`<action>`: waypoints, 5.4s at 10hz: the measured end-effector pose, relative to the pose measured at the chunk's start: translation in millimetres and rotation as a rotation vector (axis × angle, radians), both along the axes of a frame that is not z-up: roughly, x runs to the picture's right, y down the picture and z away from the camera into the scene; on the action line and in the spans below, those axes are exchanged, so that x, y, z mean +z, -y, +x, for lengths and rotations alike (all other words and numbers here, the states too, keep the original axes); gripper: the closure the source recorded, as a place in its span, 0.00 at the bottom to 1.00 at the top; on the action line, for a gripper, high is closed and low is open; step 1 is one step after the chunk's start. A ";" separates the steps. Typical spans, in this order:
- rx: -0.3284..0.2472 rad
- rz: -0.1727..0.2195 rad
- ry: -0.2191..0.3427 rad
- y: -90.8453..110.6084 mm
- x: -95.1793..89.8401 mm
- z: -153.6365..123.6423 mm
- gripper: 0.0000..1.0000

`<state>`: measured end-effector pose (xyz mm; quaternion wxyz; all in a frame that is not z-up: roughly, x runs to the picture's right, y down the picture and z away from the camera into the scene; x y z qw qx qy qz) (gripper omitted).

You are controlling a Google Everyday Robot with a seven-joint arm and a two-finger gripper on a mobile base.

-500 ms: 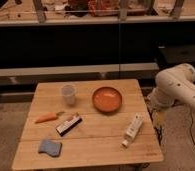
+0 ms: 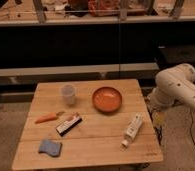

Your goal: Place the bottle in the ceramic bowl

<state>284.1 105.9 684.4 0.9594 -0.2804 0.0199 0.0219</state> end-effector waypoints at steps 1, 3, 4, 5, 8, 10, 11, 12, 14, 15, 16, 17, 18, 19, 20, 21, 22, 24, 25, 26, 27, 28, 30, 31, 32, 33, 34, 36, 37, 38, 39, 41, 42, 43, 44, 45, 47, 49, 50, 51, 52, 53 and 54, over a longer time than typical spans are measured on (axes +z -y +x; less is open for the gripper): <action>0.000 0.000 0.000 0.0 0.0 0.0 0.20; 0.000 0.000 0.000 0.0 0.0 0.0 0.20; 0.000 0.000 0.000 0.0 0.0 0.0 0.20; 0.000 0.000 0.000 0.0 0.0 0.0 0.20; 0.000 0.000 0.000 0.0 0.0 0.0 0.20; 0.000 0.000 0.000 0.0 0.0 0.0 0.20; 0.000 0.001 0.002 -0.4 0.6 -0.6 0.20; -0.002 0.008 0.001 -0.8 5.1 -5.0 0.20; -0.007 0.016 0.006 -0.1 12.1 -21.1 0.20; -0.009 0.019 0.004 -0.4 14.0 -20.7 0.20; -0.009 0.022 0.004 -0.5 15.0 -20.1 0.20; -0.011 0.023 0.005 -1.4 17.6 -20.1 0.20; -0.021 0.027 0.013 -1.8 21.9 -24.5 0.20; -0.027 0.030 0.019 -2.6 25.3 -27.4 0.20; -0.036 0.033 0.026 -3.7 29.6 -31.4 0.20; -0.042 0.035 0.027 -4.1 31.5 -32.3 0.20; -0.045 0.036 0.030 -4.2 33.0 -33.0 0.20; -0.070 0.035 0.058 -8.0 40.5 -34.8 0.20; -0.080 0.033 0.070 -9.7 44.0 -35.9 0.20; -0.082 0.033 0.075 -10.5 45.9 -36.3 0.20; -0.084 0.033 0.079 -11.0 47.1 -36.7 0.20; -0.094 0.029 0.092 -13.6 50.7 -36.4 0.20; -0.112 0.026 0.113 -17.0 56.5 -37.1 0.20; -0.122 0.024 0.124 -17.9 59.1 -37.6 0.20; -0.128 0.023 0.130 -18.6 60.5 -37.4 0.20; -0.140 0.020 0.142 -19.7 62.9 -37.2 0.20; -0.151 0.015 0.155 -23.0 66.4 -37.4 0.20; -0.170 0.011 0.176 -25.9 72.0 -39.9 0.20; -0.176 0.009 0.185 -26.6 73.7 -40.9 0.20; -0.187 0.006 0.194 -28.5 75.4 -40.2 0.20; -0.195 0.003 0.202 -30.1 76.9 -40.0 0.20; -0.216 -0.008 0.226 -35.1 81.6 -40.7 0.20; -0.224 -0.010 0.235 -35.9 83.0 -41.8 0.20; -0.236 -0.016 0.246 -37.5 85.0 -43.0 0.20; -0.238 -0.019 0.252 -38.8 86.6 -43.1 0.20; -0.236 -0.023 0.257 -40.5 88.2 -42.7 0.20; -0.235 -0.033 0.272 -45.3 93.1 -42.6 0.20; -0.236 -0.037 0.281 -46.7 95.6 -45.2 0.20; -0.238 -0.041 0.286 -47.8 97.4 -46.7 0.20; -0.238 -0.046 0.291 -49.6 99.6 -47.8 0.20; -0.237 -0.049 0.294 -51.5 101.2 -48.1 0.20; -0.236 -0.052 0.298 -53.3 102.8 -48.7 0.20; -0.235 -0.056 0.302 -55.6 105.2 -50.1 0.20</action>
